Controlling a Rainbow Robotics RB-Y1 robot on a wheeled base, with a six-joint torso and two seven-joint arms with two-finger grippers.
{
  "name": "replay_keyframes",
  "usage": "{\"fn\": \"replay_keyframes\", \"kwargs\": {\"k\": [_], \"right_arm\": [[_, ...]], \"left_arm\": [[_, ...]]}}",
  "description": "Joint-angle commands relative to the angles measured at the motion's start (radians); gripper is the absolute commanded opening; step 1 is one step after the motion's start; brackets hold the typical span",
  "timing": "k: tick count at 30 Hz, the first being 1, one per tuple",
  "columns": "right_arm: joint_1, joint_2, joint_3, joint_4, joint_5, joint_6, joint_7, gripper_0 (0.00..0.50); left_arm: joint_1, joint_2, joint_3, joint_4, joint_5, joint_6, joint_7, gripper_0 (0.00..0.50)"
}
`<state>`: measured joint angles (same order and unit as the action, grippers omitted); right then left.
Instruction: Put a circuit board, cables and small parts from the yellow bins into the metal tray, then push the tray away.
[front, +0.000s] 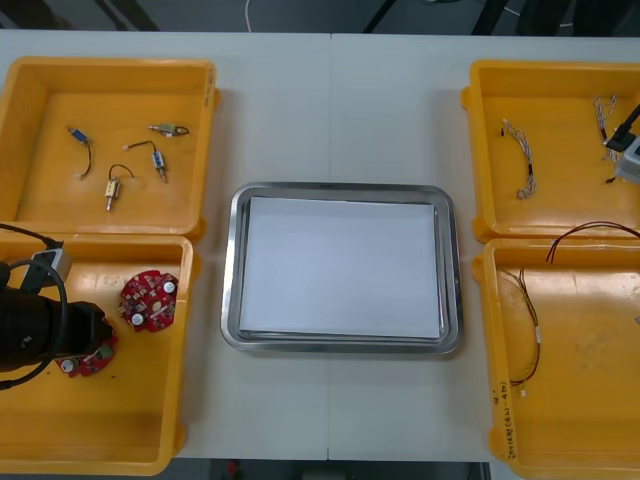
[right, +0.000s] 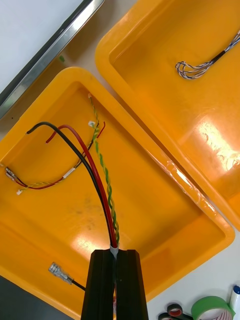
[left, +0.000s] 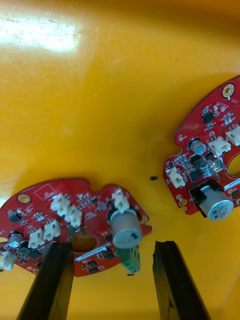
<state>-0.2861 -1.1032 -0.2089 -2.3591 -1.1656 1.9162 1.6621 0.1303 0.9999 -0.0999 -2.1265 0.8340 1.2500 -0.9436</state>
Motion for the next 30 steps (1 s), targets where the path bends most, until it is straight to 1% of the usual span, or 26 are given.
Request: {"fn": "replay_keyframes", "kwargs": {"k": [1, 5, 7, 8, 12, 17, 23, 24, 25, 30], "right_arm": [[-0.022, -0.046, 0.013, -0.023, 0.004, 0.004, 0.048, 0.0], [-0.022, -0.046, 0.016, -0.023, 0.004, 0.004, 0.048, 0.0], [-0.022, -0.046, 0.016, -0.022, 0.004, 0.004, 0.048, 0.0], [-0.022, -0.046, 0.016, -0.022, 0.004, 0.004, 0.048, 0.0], [-0.022, -0.046, 0.016, -0.022, -0.003, 0.004, 0.045, 0.0], [-0.022, -0.046, 0.016, -0.014, -0.016, 0.004, 0.048, 0.0], [-0.022, -0.046, 0.016, 0.001, -0.029, 0.004, 0.051, 0.0], [-0.022, -0.046, 0.016, 0.001, -0.029, 0.004, 0.051, 0.0], [-0.022, -0.046, 0.016, 0.003, -0.029, 0.004, 0.051, 0.0], [-0.022, -0.046, 0.016, 0.011, -0.029, 0.004, 0.054, 0.0]], "left_arm": [[-0.024, 0.049, 0.0, -0.003, -0.001, -0.009, 0.103, 0.5], [-0.024, 0.049, 0.02, -0.003, 0.02, 0.009, 0.103, 0.5], [-0.024, 0.049, 0.04, -0.004, 0.043, 0.023, 0.101, 0.5], [-0.024, 0.049, 0.062, -0.012, 0.063, 0.046, 0.101, 0.5], [-0.024, 0.049, 0.097, -0.043, 0.076, 0.098, 0.114, 0.5], [-0.023, 0.048, 0.129, -0.075, 0.089, 0.138, 0.132, 0.5], [-0.024, 0.042, 0.172, -0.135, 0.1, 0.2, 0.263, 0.5], [-0.024, 0.042, 0.172, -0.135, 0.1, 0.2, 0.263, 0.5], [-0.024, 0.039, 0.178, -0.151, 0.1, 0.21, 0.299, 0.5], [-0.024, 0.025, 0.183, -0.174, 0.091, 0.224, 0.378, 0.5]]}}
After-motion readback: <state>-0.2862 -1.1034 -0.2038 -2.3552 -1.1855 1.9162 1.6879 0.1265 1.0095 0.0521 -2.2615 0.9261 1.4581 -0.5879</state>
